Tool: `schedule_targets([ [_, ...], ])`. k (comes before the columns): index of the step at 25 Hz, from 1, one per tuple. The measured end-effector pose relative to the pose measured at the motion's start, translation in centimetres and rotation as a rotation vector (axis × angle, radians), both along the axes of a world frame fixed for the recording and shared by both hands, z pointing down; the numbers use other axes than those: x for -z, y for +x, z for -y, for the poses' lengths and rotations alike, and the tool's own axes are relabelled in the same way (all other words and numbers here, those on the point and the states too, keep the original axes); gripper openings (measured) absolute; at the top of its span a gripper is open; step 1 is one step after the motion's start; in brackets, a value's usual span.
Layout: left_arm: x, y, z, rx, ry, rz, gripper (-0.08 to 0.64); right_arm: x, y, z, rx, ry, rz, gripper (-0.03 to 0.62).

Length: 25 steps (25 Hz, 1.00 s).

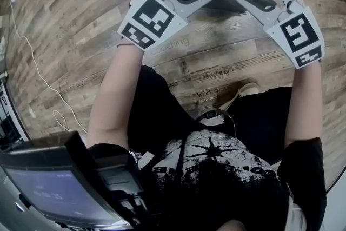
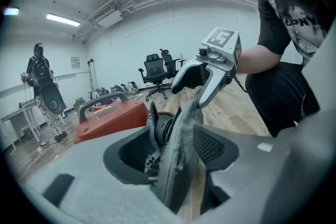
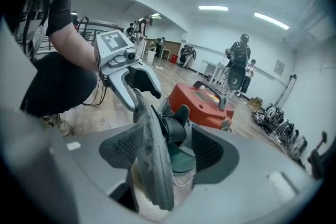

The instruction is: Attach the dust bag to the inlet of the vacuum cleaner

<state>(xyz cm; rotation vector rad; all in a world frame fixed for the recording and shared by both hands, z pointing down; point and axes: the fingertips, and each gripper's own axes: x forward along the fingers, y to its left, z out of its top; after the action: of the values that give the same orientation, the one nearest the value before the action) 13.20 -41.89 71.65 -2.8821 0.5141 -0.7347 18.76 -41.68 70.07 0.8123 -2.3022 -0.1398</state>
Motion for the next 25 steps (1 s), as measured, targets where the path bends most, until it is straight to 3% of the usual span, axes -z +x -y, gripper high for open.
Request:
schedule_targets([
  [2, 0.6, 0.0, -0.2, 0.002, 0.017, -0.018, 0.252, 0.9, 0.0, 0.0, -0.003, 0.039, 0.015, 0.259],
  [4, 1.8, -0.3, 0.1, 0.031, 0.049, -0.069, 0.085, 2.2, -0.1, 0.3, 0.013, 0.089, 0.052, 0.177],
  [6, 2.8, -0.8, 0.4, 0.072, 0.05, -0.124, 0.016, 4.0, -0.4, 0.6, 0.022, 0.125, 0.134, 0.092],
  [8, 3.5, -1.3, 0.3, 0.104, 0.027, -0.159, 0.005, 5.1, -0.4, 0.8, 0.01, 0.121, 0.21, 0.018],
  [14, 7.3, -3.0, -1.4, 0.171, -0.044, -0.304, 0.003, 5.1, -2.8, -1.3, 0.055, 0.069, 0.303, 0.005],
  [17, 9.9, -3.3, -3.2, 0.195, -0.127, -0.282, 0.003, 7.0, -4.6, -3.8, 0.127, 0.018, 0.263, 0.005],
  [25, 23.0, -2.6, -7.4, 0.182, -0.201, -0.319, 0.003, 20.1, -6.2, -8.3, 0.13, -0.087, 0.271, 0.005],
])
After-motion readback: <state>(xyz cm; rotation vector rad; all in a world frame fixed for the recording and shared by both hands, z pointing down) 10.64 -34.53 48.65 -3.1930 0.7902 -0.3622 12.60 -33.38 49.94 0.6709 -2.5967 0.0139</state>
